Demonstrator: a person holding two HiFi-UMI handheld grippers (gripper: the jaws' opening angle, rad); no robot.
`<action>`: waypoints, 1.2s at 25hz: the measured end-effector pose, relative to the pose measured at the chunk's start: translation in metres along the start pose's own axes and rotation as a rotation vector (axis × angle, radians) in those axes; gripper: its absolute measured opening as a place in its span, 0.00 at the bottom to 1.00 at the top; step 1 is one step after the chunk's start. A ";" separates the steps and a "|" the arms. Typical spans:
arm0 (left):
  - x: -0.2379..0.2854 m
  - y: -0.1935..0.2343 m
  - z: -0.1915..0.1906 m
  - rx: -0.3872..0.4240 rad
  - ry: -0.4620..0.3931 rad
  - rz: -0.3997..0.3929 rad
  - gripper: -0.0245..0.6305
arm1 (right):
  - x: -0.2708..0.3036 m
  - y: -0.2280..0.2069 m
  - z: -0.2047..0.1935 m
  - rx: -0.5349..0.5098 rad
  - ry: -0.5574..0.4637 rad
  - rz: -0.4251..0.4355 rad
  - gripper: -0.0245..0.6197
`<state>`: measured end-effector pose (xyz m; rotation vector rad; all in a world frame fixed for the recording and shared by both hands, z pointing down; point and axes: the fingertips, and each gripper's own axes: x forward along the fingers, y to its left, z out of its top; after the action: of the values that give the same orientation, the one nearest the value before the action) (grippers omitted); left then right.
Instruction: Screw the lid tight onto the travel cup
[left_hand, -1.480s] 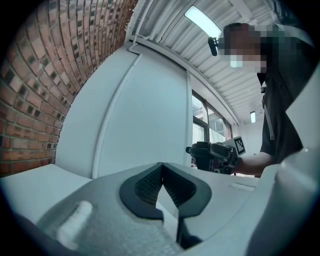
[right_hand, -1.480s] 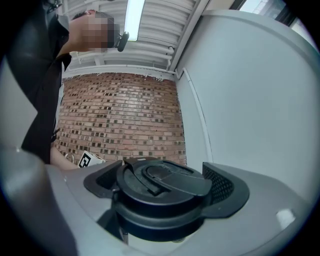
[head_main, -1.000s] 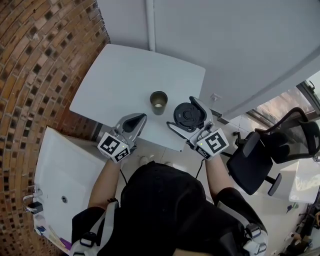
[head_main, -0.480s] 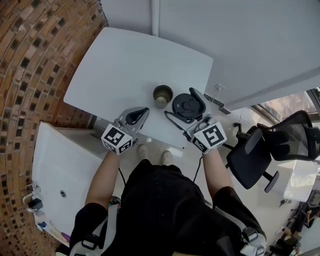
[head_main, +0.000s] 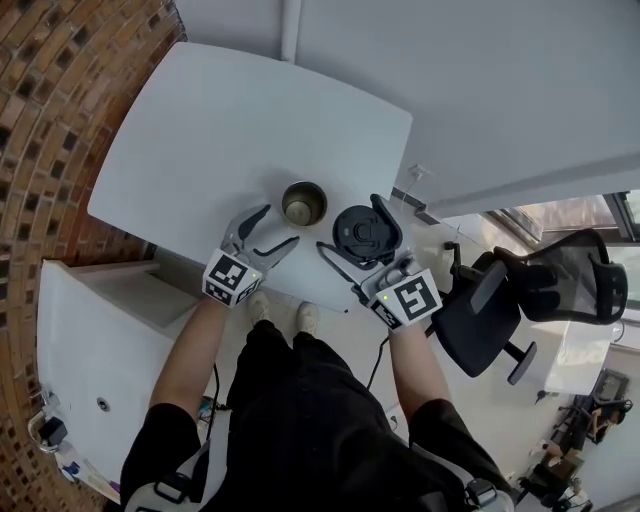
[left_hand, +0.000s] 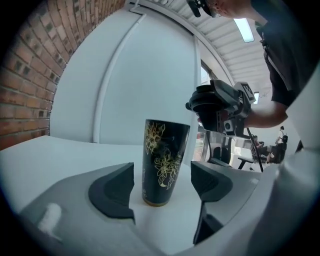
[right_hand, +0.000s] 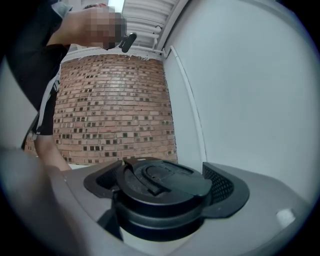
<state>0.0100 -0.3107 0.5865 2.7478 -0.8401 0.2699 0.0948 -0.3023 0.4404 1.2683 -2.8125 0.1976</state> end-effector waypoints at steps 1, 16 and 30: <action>0.004 0.000 -0.004 0.013 0.004 -0.015 0.60 | 0.000 -0.002 -0.004 -0.003 0.008 -0.002 0.82; 0.051 0.000 -0.034 0.083 0.054 -0.229 0.60 | 0.014 -0.018 -0.030 -0.003 0.023 -0.004 0.82; 0.060 -0.003 -0.028 0.081 0.041 -0.297 0.58 | 0.072 0.007 -0.021 -0.028 -0.026 0.087 0.82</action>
<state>0.0575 -0.3313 0.6275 2.8817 -0.4105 0.3050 0.0415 -0.3481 0.4673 1.1531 -2.8843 0.1458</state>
